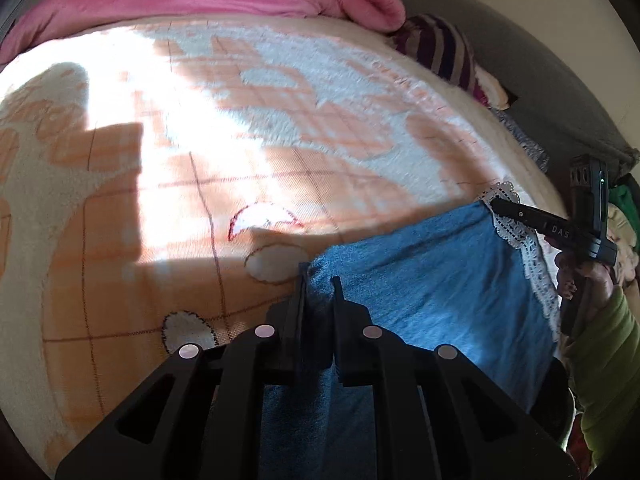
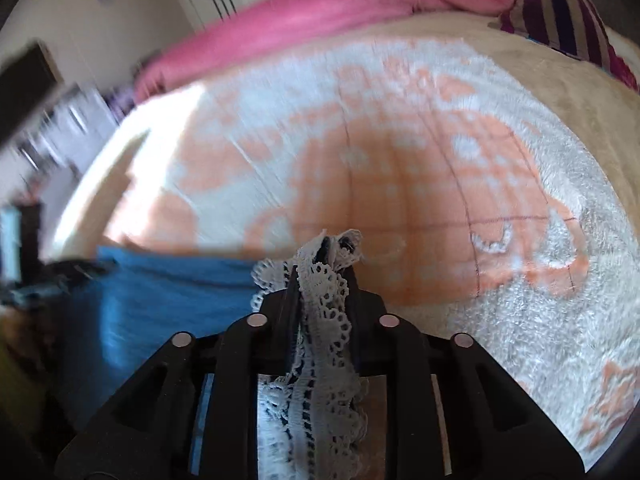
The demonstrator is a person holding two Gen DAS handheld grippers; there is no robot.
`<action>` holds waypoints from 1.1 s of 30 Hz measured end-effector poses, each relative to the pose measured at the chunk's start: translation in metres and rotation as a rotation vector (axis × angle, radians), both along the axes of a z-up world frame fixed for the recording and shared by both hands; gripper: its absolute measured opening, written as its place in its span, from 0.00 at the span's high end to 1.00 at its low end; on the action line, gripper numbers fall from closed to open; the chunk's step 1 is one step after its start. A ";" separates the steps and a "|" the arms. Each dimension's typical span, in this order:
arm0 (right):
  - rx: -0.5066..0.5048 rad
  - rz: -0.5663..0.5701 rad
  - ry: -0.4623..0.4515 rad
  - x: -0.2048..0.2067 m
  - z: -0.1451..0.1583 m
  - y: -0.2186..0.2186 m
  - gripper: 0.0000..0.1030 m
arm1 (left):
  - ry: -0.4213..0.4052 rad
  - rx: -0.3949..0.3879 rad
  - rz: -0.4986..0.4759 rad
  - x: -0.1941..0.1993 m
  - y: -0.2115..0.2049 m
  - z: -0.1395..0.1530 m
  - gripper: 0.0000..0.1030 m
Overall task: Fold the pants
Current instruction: 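Grasp the lace hem with the right tool and fold it over the pants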
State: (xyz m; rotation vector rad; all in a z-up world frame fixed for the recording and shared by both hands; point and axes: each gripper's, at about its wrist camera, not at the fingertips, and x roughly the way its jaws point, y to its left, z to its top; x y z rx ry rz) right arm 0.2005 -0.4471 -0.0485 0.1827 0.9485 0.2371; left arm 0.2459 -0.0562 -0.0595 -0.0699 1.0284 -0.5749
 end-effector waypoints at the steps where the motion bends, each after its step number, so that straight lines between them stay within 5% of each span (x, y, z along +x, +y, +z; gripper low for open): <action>1: -0.020 0.006 -0.004 0.000 -0.001 0.000 0.81 | -0.002 0.010 0.000 0.000 0.000 -0.002 0.89; 4: 0.008 -0.048 -0.020 -0.007 0.005 -0.015 0.61 | -0.041 0.046 0.010 -0.001 -0.003 0.002 0.82; 9: 0.160 -0.155 -0.063 -0.059 0.026 -0.061 0.59 | -0.071 0.029 0.045 -0.009 0.008 0.011 0.74; 12: 0.208 -0.127 -0.075 -0.098 0.033 -0.068 0.59 | -0.123 0.016 0.095 -0.027 0.022 0.037 0.70; 14: 0.225 -0.085 -0.062 -0.121 0.030 -0.062 0.59 | -0.158 0.016 0.135 -0.041 0.028 0.057 0.56; 17: 0.227 -0.019 -0.036 -0.140 0.024 -0.051 0.59 | -0.213 -0.009 0.172 -0.075 0.035 0.079 0.50; 24: 0.160 0.133 0.022 -0.137 0.004 -0.022 0.58 | -0.179 0.107 0.224 -0.132 0.039 0.057 0.50; 28: 0.140 0.174 0.052 -0.133 -0.002 -0.010 0.81 | -0.100 0.218 0.319 -0.135 0.057 0.025 0.50; 33: 0.077 0.143 0.068 -0.148 0.008 -0.016 0.84 | -0.081 0.157 0.367 -0.132 0.078 0.015 0.50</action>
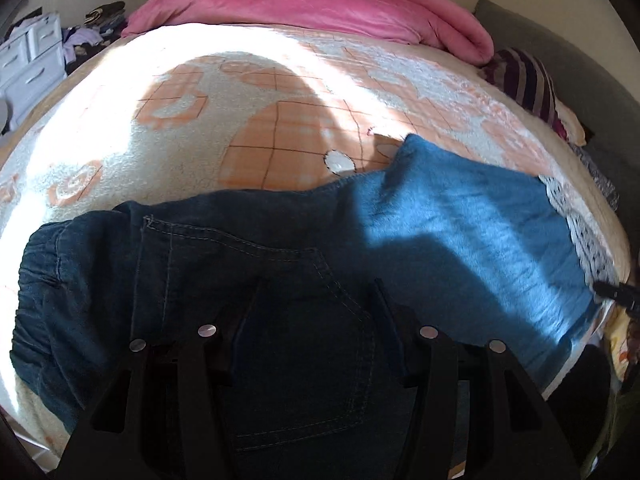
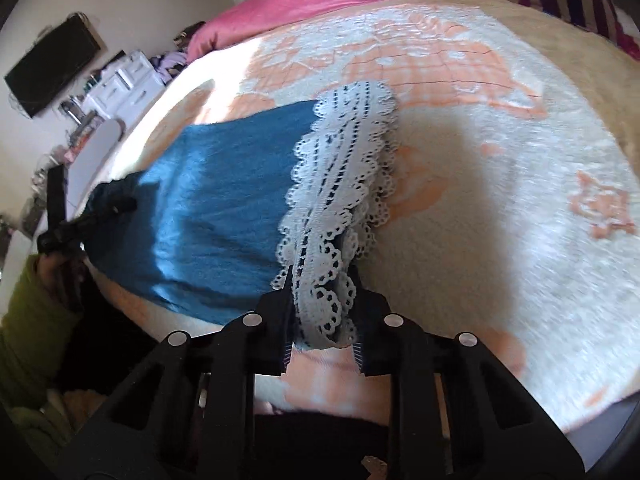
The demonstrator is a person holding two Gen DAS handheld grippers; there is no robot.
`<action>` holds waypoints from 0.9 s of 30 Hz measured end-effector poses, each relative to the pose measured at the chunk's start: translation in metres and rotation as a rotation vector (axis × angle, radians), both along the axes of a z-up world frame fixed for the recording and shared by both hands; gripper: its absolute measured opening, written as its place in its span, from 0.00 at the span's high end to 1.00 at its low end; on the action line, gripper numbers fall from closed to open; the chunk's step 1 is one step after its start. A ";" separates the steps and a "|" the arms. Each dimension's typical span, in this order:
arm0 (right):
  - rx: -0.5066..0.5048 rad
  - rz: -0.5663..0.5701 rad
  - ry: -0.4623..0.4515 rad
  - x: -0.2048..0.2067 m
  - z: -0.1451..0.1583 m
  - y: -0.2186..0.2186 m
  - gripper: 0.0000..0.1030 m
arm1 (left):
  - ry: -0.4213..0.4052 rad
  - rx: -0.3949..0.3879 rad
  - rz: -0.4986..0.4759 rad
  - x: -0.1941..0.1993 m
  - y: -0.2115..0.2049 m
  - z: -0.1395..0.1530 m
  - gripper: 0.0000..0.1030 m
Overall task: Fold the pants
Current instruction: 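Grasp the lace hem with the right tool and fold it over the pants, then open the right tool and lift it off the lace hem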
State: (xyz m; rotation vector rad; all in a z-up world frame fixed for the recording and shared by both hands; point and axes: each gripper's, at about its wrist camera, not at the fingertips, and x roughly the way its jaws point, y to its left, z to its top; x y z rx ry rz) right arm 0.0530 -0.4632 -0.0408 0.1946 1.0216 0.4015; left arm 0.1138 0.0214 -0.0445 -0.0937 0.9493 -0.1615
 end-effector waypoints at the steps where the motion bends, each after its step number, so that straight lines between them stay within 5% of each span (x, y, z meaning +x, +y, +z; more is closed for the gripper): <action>1: -0.024 -0.015 0.009 -0.002 -0.003 0.000 0.84 | -0.001 -0.006 0.000 0.000 0.001 0.000 0.50; 7: 0.010 -0.082 0.032 -0.007 -0.005 -0.005 0.73 | -0.012 -0.039 0.000 0.000 0.004 0.002 0.49; 9: -0.026 -0.117 -0.016 -0.017 0.009 -0.009 0.60 | -0.038 -0.043 0.004 -0.006 0.004 0.011 0.49; 13: -0.094 -0.165 -0.168 -0.030 0.053 -0.009 0.54 | -0.117 -0.048 -0.007 -0.022 0.005 0.042 0.48; 14: -0.093 -0.148 -0.208 -0.031 0.065 0.000 0.47 | -0.130 -0.030 -0.005 -0.025 0.004 0.048 0.25; 16: -0.091 -0.097 -0.258 -0.027 0.079 0.024 0.37 | -0.163 0.020 0.015 -0.029 0.001 0.056 0.11; 24: -0.122 0.121 -0.223 0.025 0.053 0.164 0.22 | -0.143 0.057 -0.016 -0.029 -0.012 0.050 0.11; 27: -0.228 0.127 -0.196 0.036 0.028 0.194 0.19 | -0.115 0.124 -0.018 -0.022 -0.017 0.034 0.11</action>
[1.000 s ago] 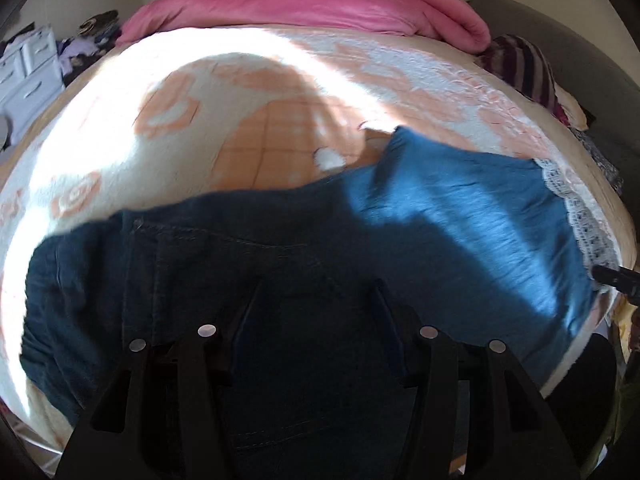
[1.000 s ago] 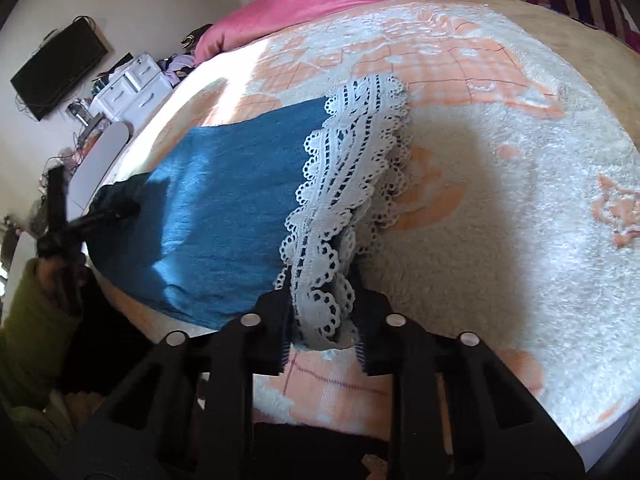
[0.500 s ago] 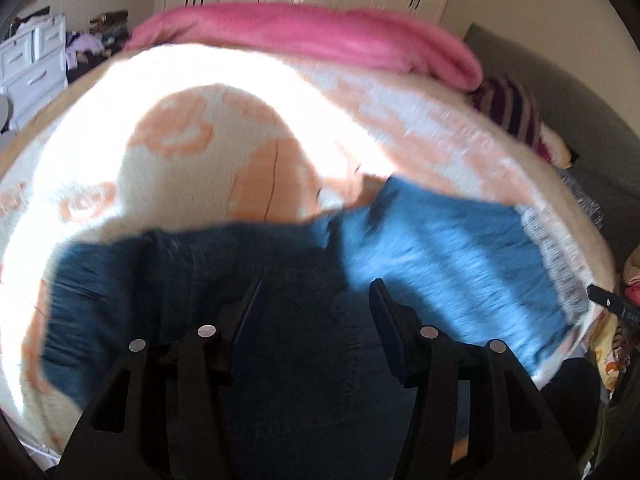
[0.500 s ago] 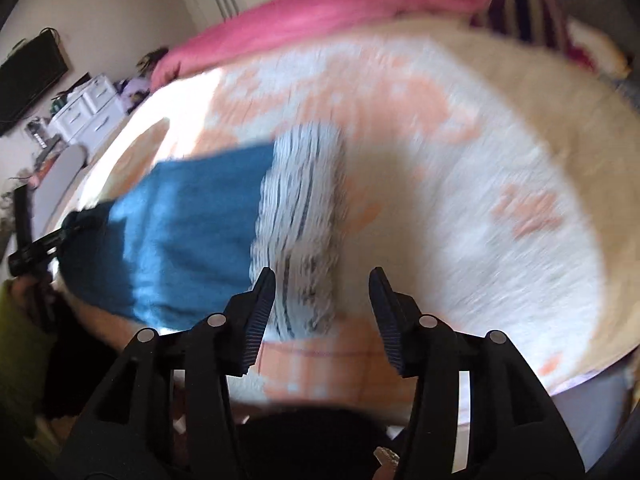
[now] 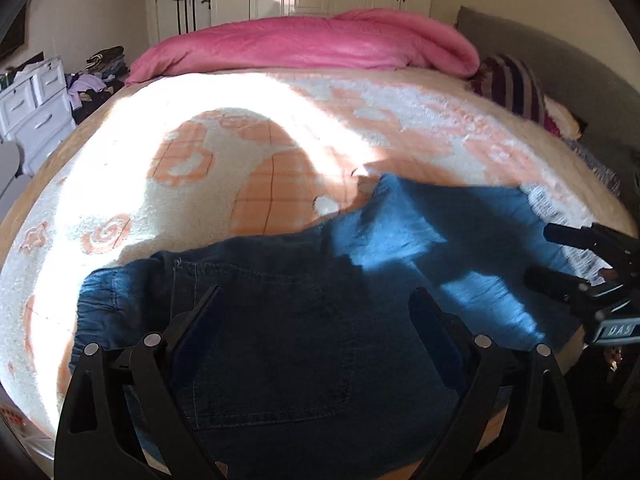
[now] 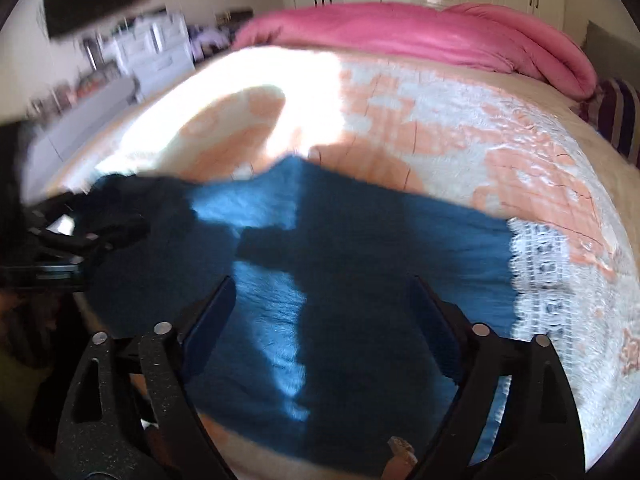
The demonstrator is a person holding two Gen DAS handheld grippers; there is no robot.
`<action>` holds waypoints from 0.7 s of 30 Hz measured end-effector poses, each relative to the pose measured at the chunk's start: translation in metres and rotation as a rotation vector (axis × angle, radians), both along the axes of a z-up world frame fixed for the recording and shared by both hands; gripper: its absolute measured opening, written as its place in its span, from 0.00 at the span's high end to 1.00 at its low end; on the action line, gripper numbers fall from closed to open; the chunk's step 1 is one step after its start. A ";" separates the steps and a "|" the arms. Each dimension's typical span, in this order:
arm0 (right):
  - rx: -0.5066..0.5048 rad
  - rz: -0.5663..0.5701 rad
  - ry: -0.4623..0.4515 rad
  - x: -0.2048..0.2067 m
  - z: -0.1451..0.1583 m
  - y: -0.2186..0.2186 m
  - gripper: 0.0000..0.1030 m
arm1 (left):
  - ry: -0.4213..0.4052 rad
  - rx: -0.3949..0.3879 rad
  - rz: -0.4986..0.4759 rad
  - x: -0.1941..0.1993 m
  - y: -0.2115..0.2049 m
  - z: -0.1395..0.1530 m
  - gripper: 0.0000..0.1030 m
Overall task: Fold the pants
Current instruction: 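Open the right tool and lift it off the lace hem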
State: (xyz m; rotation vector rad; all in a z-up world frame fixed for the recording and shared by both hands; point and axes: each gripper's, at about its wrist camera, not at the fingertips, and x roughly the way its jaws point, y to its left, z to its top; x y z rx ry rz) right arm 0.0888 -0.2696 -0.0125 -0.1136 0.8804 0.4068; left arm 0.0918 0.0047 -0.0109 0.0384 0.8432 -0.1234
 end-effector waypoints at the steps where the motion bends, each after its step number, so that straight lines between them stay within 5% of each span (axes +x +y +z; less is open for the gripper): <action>1: -0.034 -0.014 0.008 0.002 -0.008 0.002 0.18 | 0.018 0.020 0.016 0.002 0.001 -0.007 0.11; 4: -0.111 -0.108 0.078 0.009 -0.037 -0.017 0.14 | 0.093 0.031 0.058 0.012 0.015 -0.033 0.10; 7: 0.052 -0.152 0.112 0.007 -0.043 -0.054 0.13 | 0.085 -0.008 0.058 0.015 0.020 -0.035 0.08; 11: 0.065 -0.164 0.090 0.005 -0.042 -0.058 0.13 | 0.076 0.025 0.056 0.013 0.015 -0.037 0.05; 21: 0.199 -0.271 -0.022 -0.020 -0.003 -0.089 0.09 | -0.008 -0.088 -0.028 -0.011 0.001 0.015 0.05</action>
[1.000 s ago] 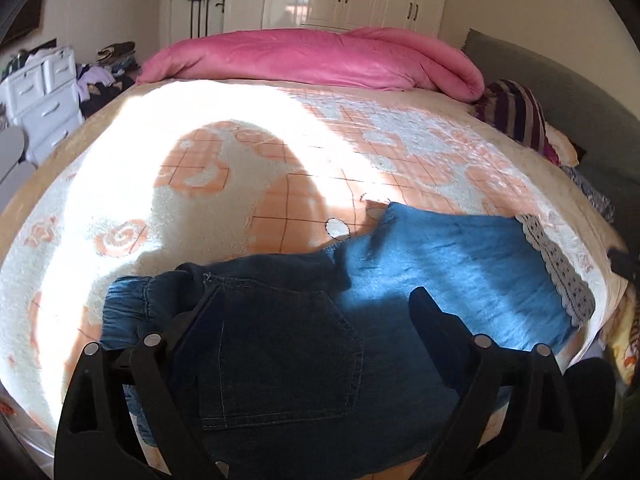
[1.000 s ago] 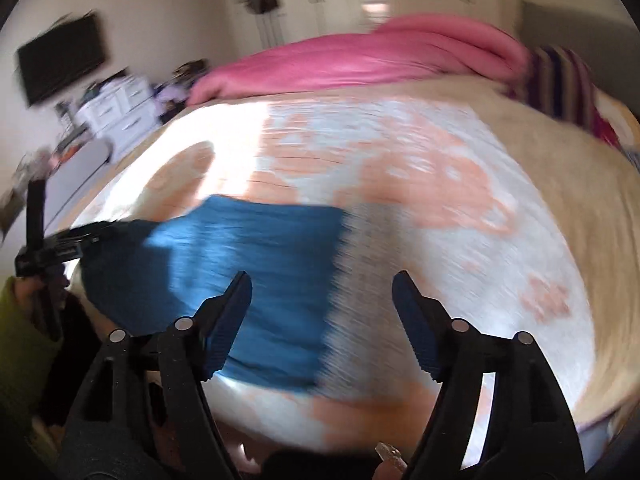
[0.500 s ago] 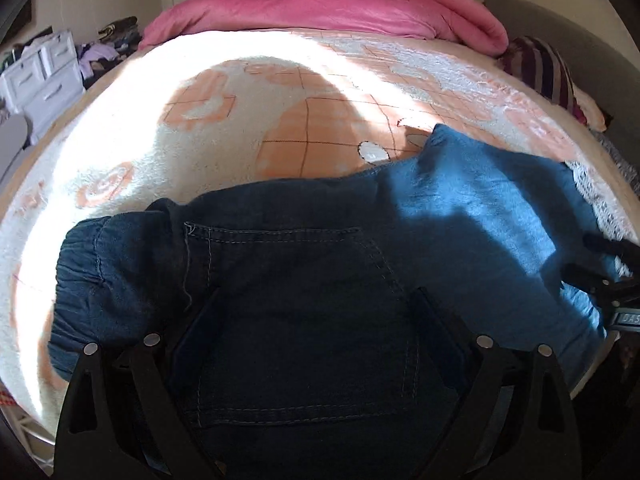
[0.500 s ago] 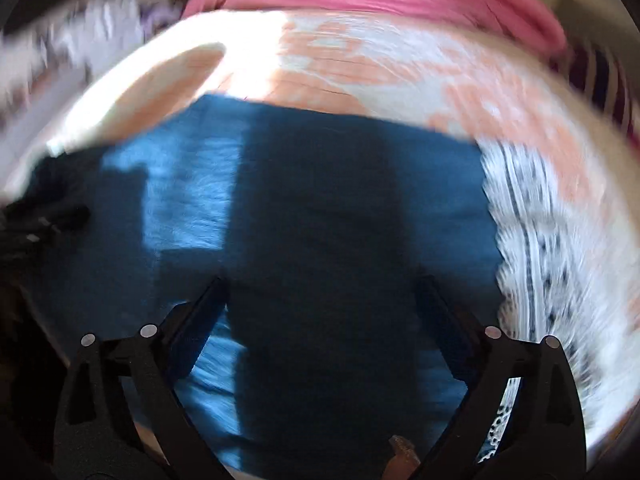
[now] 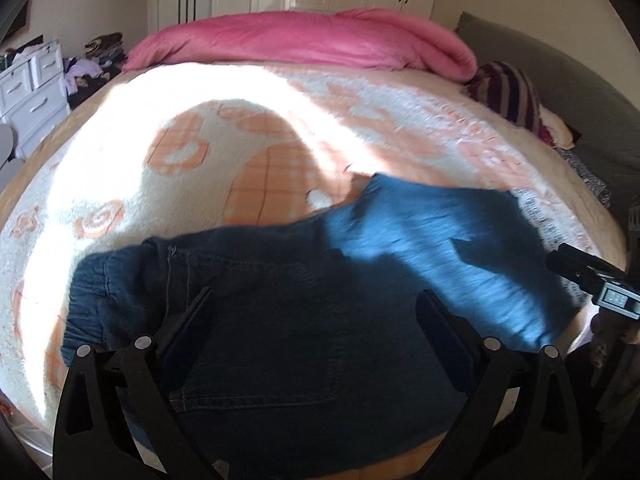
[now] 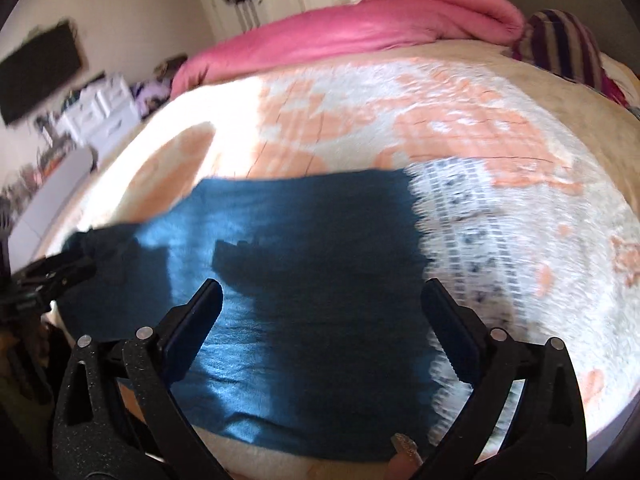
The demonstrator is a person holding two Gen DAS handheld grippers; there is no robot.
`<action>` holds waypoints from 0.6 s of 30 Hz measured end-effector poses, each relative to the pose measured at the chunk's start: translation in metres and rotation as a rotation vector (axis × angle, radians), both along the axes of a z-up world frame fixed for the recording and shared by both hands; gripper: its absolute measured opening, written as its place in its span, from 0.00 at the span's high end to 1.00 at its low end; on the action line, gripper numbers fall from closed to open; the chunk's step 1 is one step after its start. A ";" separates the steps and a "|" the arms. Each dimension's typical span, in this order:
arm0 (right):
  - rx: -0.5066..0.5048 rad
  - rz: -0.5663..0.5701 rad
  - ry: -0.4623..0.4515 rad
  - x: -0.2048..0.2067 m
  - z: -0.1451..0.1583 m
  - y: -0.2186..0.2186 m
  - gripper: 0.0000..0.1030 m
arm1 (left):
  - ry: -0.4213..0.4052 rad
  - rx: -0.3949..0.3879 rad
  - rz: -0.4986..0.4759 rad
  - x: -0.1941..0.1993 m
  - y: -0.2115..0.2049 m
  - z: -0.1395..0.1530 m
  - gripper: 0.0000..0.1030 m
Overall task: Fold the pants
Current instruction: 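Open the right tool and lift it off the lace hem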
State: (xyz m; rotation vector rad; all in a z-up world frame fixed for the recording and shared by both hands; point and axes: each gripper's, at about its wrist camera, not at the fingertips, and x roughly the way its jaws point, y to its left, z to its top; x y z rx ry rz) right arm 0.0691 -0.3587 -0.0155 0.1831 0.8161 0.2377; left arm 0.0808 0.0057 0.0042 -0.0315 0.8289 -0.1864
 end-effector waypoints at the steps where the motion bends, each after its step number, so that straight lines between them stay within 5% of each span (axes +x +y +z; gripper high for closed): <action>1: 0.006 -0.024 -0.007 -0.004 0.003 -0.006 0.09 | -0.008 0.002 -0.008 -0.003 -0.003 0.004 0.05; 18: 0.082 -0.311 -0.114 -0.075 0.038 -0.102 0.09 | -0.047 -0.021 -0.193 -0.018 -0.069 0.033 0.04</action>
